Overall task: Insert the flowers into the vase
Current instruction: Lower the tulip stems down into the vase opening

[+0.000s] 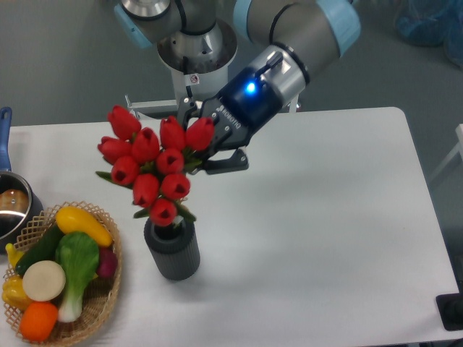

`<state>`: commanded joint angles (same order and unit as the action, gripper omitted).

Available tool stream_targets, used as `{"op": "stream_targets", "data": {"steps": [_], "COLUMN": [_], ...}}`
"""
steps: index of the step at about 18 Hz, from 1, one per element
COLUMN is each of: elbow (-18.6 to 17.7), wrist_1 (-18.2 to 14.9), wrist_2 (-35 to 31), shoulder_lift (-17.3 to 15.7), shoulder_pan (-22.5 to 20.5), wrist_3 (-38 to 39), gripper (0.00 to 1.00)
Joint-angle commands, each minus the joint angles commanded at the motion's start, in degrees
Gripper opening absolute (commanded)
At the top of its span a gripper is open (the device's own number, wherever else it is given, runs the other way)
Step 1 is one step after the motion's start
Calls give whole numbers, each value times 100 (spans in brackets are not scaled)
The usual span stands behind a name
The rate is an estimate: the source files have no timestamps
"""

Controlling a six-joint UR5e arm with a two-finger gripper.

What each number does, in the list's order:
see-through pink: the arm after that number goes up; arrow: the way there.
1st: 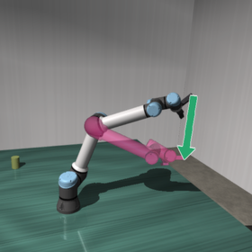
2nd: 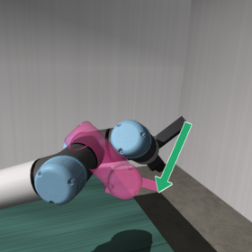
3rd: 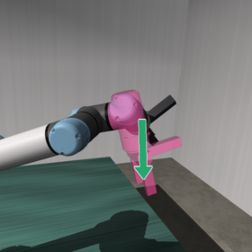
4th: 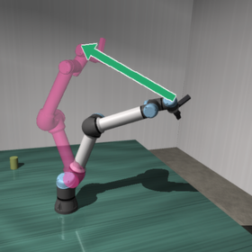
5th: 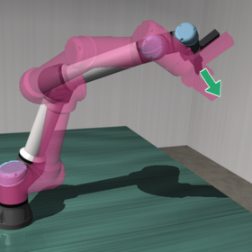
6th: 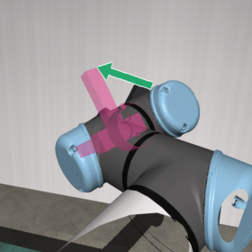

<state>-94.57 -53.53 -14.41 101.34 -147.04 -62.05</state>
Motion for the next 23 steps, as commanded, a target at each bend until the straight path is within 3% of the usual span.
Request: {"op": "stream_targets", "data": {"steps": [9,23], "elbow": [-229,-545], "wrist_1": [9,316], "wrist_2": [-9,-149], "shoulder_lift": [-44,263], "shoulder_pan": [0,9], "wrist_3": [-18,-202], "gripper": [11,11]}}
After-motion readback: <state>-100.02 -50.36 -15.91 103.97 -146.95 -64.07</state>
